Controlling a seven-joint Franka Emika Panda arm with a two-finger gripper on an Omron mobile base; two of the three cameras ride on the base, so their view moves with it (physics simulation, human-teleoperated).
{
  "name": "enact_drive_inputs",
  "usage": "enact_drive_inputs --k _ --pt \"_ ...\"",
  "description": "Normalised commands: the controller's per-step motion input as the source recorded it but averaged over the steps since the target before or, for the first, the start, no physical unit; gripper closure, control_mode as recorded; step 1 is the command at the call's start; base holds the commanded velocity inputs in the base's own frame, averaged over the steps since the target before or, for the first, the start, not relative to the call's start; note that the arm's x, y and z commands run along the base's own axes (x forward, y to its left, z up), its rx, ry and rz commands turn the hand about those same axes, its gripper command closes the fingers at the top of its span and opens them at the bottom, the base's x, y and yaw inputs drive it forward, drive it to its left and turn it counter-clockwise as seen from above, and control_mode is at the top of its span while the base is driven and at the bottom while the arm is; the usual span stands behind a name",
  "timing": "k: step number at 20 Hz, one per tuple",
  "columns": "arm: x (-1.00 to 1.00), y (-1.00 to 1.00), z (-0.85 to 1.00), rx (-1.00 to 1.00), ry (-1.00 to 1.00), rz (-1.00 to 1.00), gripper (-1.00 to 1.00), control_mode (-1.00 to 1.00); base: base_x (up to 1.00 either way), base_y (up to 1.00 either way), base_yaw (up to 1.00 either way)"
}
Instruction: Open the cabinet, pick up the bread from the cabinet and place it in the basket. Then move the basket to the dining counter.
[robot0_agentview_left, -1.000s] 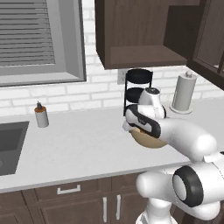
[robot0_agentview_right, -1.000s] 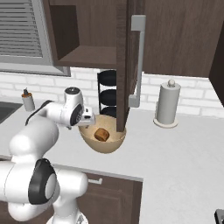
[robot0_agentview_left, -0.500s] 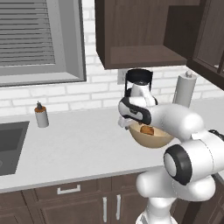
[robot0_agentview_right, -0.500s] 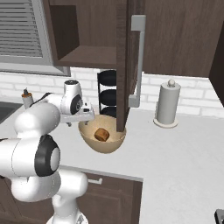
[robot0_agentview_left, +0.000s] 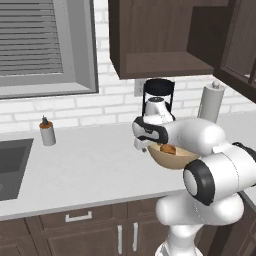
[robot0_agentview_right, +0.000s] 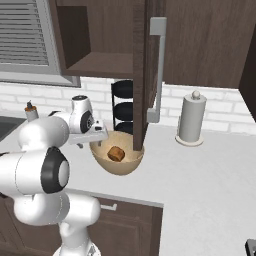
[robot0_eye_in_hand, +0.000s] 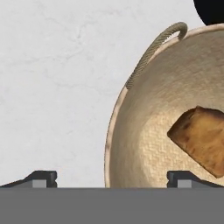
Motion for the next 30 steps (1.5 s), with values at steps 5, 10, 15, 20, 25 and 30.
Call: enact_drive_inputs --k 5,10,15,20,25,30 --pt "0.07 -0.01 -0.23 -0.05 0.00 0.00 -1.00 -1.00 0.00 0.00 0.00" --pt "0.00 -0.05 -0.20 -0.03 -0.01 0.00 -1.00 -1.00 0.00 0.00 0.00" --pt "0.00 -0.05 -0.02 0.00 -0.01 0.00 -1.00 -1.00 0.00 0.00 0.00" --pt "0.00 0.00 0.00 0.00 0.00 0.00 1.00 -1.00 0.00 0.00 0.00" --pt "0.00 0.00 0.00 0.00 0.00 0.00 1.00 -1.00 0.00 0.00 0.00" --pt "0.00 0.00 -0.02 0.00 0.00 0.00 1.00 -1.00 0.00 0.00 0.00"
